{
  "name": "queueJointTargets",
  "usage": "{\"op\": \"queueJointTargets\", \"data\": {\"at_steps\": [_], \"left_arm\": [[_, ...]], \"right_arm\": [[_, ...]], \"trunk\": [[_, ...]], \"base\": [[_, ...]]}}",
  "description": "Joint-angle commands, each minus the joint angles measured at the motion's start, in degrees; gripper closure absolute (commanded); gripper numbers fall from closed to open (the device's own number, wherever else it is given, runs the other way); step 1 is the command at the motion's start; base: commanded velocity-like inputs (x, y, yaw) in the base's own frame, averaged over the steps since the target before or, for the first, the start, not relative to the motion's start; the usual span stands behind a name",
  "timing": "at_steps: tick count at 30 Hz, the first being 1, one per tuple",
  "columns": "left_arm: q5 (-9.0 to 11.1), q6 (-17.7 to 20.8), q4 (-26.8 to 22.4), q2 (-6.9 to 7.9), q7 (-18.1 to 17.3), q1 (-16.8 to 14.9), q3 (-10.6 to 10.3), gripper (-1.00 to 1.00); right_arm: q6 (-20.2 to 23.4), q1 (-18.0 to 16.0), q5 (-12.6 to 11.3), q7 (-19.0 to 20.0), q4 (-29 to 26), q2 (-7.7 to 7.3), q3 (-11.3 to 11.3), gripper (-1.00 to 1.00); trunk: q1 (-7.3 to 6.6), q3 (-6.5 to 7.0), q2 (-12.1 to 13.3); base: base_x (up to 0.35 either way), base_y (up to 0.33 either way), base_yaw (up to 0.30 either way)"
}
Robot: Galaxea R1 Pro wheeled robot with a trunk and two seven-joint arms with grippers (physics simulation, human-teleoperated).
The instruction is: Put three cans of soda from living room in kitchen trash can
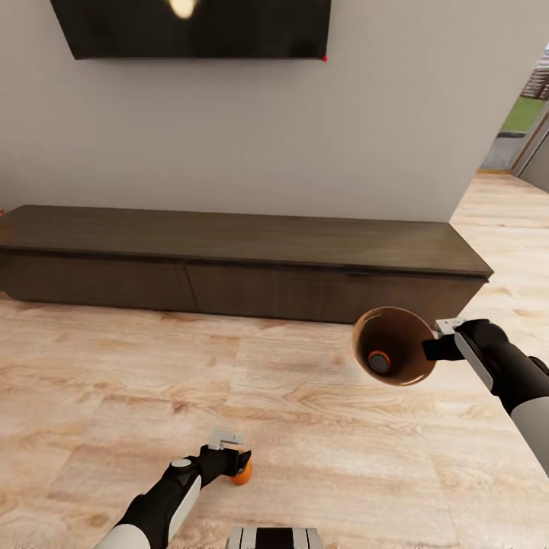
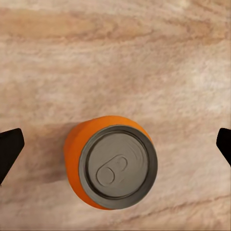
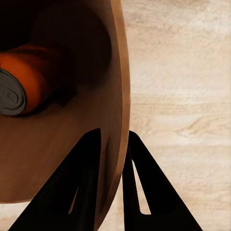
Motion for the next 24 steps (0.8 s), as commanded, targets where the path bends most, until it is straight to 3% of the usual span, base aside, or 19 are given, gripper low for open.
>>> {"op": "queueJointTargets", "data": {"at_steps": [1, 6, 11, 22, 24], "left_arm": [[0.01, -0.01, 0.01, -0.01, 0.00, 0.00, 0.00, -1.00], [0.00, -0.02, -0.04, -0.03, 0.00, 0.00, 0.03, -1.00], [0.00, -0.03, -0.01, -0.03, 0.00, 0.00, 0.03, -1.00], [0.00, -0.03, -0.07, 0.01, 0.00, 0.00, 0.05, -1.00], [0.00, -0.03, -0.20, 0.04, 0.00, 0.00, 0.07, -1.00]], "right_arm": [[0.00, -0.05, -0.34, 0.16, -0.08, -0.01, -0.05, 1.00], [0.02, -0.06, -0.30, 0.16, -0.25, 0.01, 0.06, 1.00], [0.02, -0.05, -0.32, 0.16, -0.29, -0.05, 0.10, 1.00], [0.02, 0.01, -0.26, 0.16, -0.26, 0.06, 0.14, 1.00], [0.02, 0.02, 0.73, 0.16, -0.29, 0.16, 0.10, 1.00]], "trunk": [[0.01, -0.22, -0.02], [0.14, -1.33, -0.09], [0.14, -1.33, -0.09], [0.40, -3.54, -0.22], [0.40, -3.54, -0.22]], "base": [[0.000, 0.000, 0.000], [0.000, 0.000, 0.000], [0.000, 0.000, 0.000], [0.000, 0.000, 0.000], [0.000, 0.000, 0.000]]}}
